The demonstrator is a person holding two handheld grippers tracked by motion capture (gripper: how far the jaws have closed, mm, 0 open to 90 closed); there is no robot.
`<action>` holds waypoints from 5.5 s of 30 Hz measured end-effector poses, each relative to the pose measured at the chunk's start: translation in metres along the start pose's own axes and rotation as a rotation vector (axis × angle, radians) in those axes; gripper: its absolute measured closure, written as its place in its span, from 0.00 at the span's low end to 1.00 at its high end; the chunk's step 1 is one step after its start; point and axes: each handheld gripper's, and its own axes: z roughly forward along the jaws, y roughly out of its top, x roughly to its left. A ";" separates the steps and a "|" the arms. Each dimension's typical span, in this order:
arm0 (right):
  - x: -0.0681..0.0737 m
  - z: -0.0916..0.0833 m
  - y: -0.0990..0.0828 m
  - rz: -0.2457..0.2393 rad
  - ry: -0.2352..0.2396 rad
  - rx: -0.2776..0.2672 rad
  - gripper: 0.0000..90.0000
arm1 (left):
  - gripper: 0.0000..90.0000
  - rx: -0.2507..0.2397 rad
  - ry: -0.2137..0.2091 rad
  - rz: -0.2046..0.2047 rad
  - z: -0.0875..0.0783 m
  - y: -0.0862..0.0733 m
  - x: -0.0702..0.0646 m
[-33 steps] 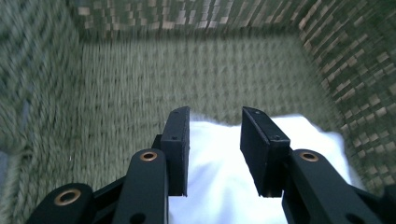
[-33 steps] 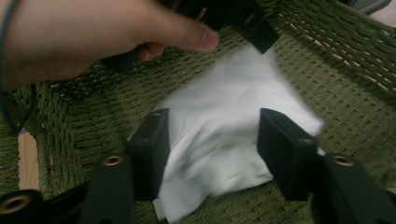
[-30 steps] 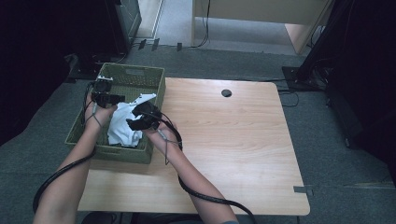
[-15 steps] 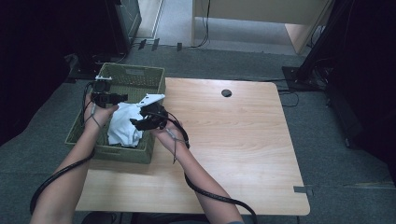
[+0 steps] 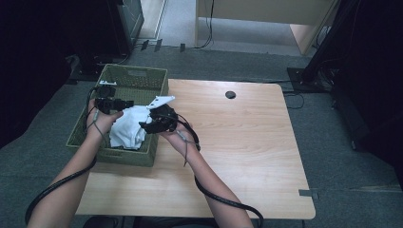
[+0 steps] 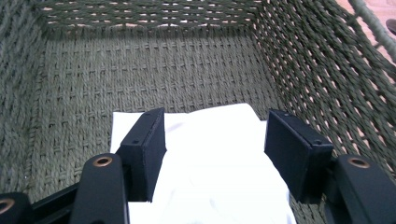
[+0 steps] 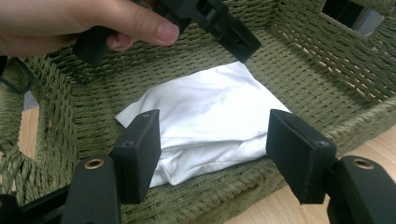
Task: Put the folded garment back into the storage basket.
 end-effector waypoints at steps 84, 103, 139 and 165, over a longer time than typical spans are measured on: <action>-0.070 -0.078 -0.099 0.018 -0.070 0.026 0.37 | 0.40 -0.025 -0.253 0.110 -0.036 -0.022 -0.137; -0.081 -0.102 -0.130 0.030 -0.124 0.043 0.36 | 0.36 -0.027 -0.287 0.135 -0.021 -0.035 -0.167; -0.075 -0.136 -0.182 0.099 -0.198 0.097 0.34 | 0.34 -0.018 -0.319 0.246 0.013 -0.080 -0.216; -0.063 -0.141 -0.209 0.095 -0.195 0.111 0.32 | 0.33 -0.001 -0.318 0.288 0.049 -0.116 -0.218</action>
